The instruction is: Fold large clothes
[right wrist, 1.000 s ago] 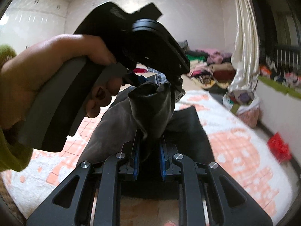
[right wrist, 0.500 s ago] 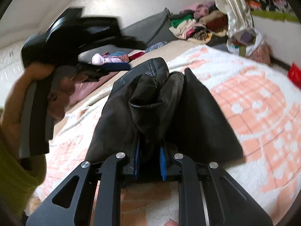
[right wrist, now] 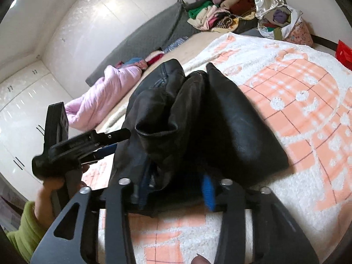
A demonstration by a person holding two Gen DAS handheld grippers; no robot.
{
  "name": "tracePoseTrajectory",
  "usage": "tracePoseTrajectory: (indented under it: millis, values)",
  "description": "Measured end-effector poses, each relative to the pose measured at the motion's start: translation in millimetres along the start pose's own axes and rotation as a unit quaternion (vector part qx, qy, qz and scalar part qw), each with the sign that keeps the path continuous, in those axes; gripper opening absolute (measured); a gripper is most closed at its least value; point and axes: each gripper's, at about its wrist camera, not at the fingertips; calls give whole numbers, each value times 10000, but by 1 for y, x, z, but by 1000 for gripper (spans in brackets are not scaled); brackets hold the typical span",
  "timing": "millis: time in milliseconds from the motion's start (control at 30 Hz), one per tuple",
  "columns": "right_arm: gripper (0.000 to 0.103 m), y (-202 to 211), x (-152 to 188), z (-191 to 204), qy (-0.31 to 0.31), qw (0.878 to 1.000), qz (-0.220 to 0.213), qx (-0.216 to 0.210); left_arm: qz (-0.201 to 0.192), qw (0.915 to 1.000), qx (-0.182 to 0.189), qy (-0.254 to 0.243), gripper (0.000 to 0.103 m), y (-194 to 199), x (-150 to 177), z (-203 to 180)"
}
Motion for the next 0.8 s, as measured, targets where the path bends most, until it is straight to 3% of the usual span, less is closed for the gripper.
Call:
tracePoseTrajectory:
  millis: [33,67,100,133,267,333,367,433,467,567,633,700,800]
  values:
    - [46,1,-2,3,27,10000,40,12,-21,10000,24,19,67,1,0,0]
    - [62,2,-8,7,76,10000,53,0,-29,9999,82,78,67,1,-1,1]
    - [84,1,-16,10,133,9999,68,-29,-24,9999,105,103,67,2,-2,2]
    - [90,1,-23,14,203,9998,64,-65,-11,9999,118,111,67,1,-3,3]
    - [94,-11,-65,31,548,9980,71,321,-19,9998,134,123,67,2,0,4]
    - [95,-29,-85,29,620,9961,402,480,-19,9998,151,137,67,2,0,5]
    - [94,-45,-93,31,716,9929,747,581,-13,9998,155,143,67,3,0,6]
    - [42,-66,-100,31,962,9878,1009,696,1,9998,158,147,67,3,2,8]
    - [29,-76,-103,34,1152,9853,1122,574,1,9997,166,155,67,3,2,7]
    - [24,-61,-107,42,1343,9871,866,75,-67,9990,342,284,68,13,-2,14]
    - [24,-40,-119,41,1388,9890,454,-230,-162,9983,444,340,69,20,-4,14]
    - [24,-27,-123,24,1228,9916,281,-302,-171,9986,454,225,71,23,-5,8]
    - [24,-27,-120,-21,608,9960,418,-494,21,9986,498,192,74,12,1,0]
Point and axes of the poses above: each gripper's, at about its wrist camera, not at the fingertips, and y roughly against the way its jaws point, z to its left, x to its underside, and after that the axes turned 2 degrees about -z, right-handed
